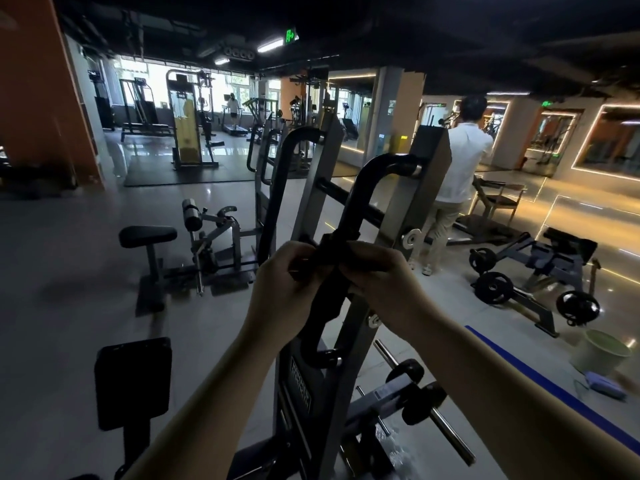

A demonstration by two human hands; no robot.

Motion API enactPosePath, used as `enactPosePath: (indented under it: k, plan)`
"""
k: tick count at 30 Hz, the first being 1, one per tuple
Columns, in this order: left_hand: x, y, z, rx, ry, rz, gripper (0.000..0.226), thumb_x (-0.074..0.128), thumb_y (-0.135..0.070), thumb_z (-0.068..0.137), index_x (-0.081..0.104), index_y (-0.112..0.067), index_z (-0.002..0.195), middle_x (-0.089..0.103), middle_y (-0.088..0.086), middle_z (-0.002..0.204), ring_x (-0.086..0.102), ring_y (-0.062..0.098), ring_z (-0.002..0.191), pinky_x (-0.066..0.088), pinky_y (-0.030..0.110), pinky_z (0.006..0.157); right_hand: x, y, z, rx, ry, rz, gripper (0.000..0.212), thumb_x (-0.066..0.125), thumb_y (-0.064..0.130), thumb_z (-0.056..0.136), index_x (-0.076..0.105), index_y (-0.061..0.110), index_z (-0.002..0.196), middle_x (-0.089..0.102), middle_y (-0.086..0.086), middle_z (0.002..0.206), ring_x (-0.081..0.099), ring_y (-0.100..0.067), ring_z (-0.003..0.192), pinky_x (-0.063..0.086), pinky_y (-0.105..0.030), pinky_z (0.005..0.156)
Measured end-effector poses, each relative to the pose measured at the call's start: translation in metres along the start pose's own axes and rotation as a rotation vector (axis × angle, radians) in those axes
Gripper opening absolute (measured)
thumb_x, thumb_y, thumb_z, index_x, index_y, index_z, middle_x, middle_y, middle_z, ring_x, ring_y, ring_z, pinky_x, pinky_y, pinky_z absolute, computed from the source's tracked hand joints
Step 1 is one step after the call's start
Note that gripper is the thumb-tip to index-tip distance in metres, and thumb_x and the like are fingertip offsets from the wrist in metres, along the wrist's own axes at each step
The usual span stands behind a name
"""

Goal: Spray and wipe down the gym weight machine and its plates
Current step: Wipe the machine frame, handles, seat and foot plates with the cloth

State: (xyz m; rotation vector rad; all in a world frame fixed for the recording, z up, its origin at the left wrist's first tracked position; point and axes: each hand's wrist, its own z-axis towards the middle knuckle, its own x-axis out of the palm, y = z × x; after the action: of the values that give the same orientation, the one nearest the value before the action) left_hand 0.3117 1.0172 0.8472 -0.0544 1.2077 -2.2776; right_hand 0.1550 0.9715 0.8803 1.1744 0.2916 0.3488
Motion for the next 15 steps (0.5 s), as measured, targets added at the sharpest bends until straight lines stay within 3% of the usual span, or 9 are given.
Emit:
enactPosePath:
  k: [3, 6, 9, 11, 15]
  plan:
    - [-0.001, -0.004, 0.016, 0.019, -0.156, 0.025, 0.02, 0.075, -0.026, 0.091, 0.066, -0.014, 0.104, 0.068, -0.013, 0.089, 0.066, -0.007, 0.082, 0.049, 0.01, 0.066, -0.006, 0.004, 0.003, -0.029, -0.117, -0.02, 0.032, 0.057, -0.023, 0.087, 0.073, -0.003, 0.107, 0.075, -0.01, 0.091, 0.074, -0.012, 0.08, 0.058, -0.022, 0.068]
    - [-0.006, -0.015, 0.049, 0.012, -0.339, 0.085, 0.025, 0.074, -0.033, 0.092, 0.06, -0.016, 0.105, 0.059, -0.02, 0.088, 0.058, -0.016, 0.078, 0.045, 0.006, 0.063, -0.013, -0.002, 0.006, 0.023, -0.263, -0.037, 0.028, 0.06, -0.013, 0.092, 0.073, 0.009, 0.103, 0.075, -0.011, 0.101, 0.072, -0.018, 0.086, 0.059, -0.023, 0.069]
    - [0.007, -0.031, 0.069, -0.027, -0.11, 0.097, 0.026, 0.068, -0.041, 0.095, 0.057, -0.021, 0.105, 0.06, -0.016, 0.087, 0.058, -0.015, 0.07, 0.045, 0.007, 0.058, -0.012, -0.014, 0.009, 0.132, -0.285, -0.06, 0.031, 0.055, -0.012, 0.095, 0.067, 0.005, 0.119, 0.07, -0.014, 0.112, 0.072, -0.017, 0.078, 0.06, -0.021, 0.064]
    - [0.021, -0.038, 0.07, 0.009, 0.061, 0.078, 0.021, 0.064, -0.044, 0.097, 0.055, -0.025, 0.096, 0.06, -0.01, 0.081, 0.058, -0.012, 0.067, 0.043, 0.008, 0.057, -0.01, -0.022, 0.011, 0.19, -0.247, -0.041, 0.035, 0.051, -0.012, 0.097, 0.062, 0.001, 0.128, 0.071, -0.017, 0.114, 0.074, -0.027, 0.08, 0.062, -0.028, 0.069]
    - [0.027, -0.03, 0.072, 0.035, 0.03, 0.013, 0.016, 0.065, -0.037, 0.098, 0.06, -0.024, 0.092, 0.063, -0.01, 0.08, 0.061, -0.008, 0.07, 0.043, 0.007, 0.058, -0.008, -0.031, 0.012, 0.201, -0.214, -0.063, 0.041, 0.054, -0.012, 0.096, 0.063, 0.011, 0.128, 0.075, -0.007, 0.108, 0.077, -0.021, 0.085, 0.061, -0.024, 0.071]
